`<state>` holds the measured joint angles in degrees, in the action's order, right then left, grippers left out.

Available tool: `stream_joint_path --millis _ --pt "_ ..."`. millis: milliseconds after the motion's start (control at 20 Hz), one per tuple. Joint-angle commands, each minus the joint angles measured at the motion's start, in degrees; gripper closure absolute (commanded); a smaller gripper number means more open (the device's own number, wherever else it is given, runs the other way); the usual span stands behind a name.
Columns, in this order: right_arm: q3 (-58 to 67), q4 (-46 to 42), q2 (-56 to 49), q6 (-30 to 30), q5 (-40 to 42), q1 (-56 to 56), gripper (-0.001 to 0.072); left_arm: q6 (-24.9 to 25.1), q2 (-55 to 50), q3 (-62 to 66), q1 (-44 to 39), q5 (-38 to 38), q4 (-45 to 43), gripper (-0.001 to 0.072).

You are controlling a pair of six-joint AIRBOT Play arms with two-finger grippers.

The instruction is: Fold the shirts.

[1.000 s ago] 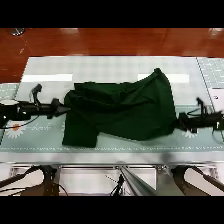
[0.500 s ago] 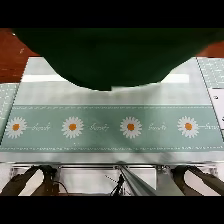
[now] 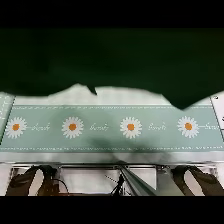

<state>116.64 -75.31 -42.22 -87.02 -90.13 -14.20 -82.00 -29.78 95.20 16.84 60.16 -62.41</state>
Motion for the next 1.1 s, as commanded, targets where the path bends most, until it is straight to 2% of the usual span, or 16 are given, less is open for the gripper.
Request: stream_joint_path --millis 0,150,300,500,650,850,950,1050 --pt "0.37 -2.4 4.76 -1.68 -3.67 0.0 0.0693 -3.43 5.7 0.61 0.04 12.17 -15.15 0.0669" --pt "-2.89 -2.29 4.76 -2.38 -8.39 0.0 0.0693 -3.37 5.62 -1.38 0.02 16.96 -16.24 0.0669" --pt "-15.3 -0.42 4.76 -2.25 -7.06 0.0 0.0693 -3.39 3.8 -10.05 0.04 17.18 -13.99 0.0669" --pt "-38.14 4.46 2.12 0.83 7.17 0.02 0.0693 -2.43 -5.18 -24.92 -0.11 13.27 -7.19 0.0669" --pt "-50.12 9.31 -6.73 5.09 20.0 0.02 0.0693 2.19 -16.13 -32.59 -0.11 3.39 -0.9 0.0669" --pt "-48.52 14.56 -27.1 9.53 30.86 0.02 0.0693 3.06 -35.56 -30.99 -4.5 -7.15 1.92 0.0669" --pt "-42.14 16.68 -37.64 9.53 31.5 0.02 0.0693 2.84 -44.81 -27.71 -7.72 -10.49 2.1 0.0669" --pt "-35.28 18.34 -46.34 9.4 30.6 0.02 0.0693 -0.66 -53.37 -22.95 -9.81 -9.49 2.12 0.0669"
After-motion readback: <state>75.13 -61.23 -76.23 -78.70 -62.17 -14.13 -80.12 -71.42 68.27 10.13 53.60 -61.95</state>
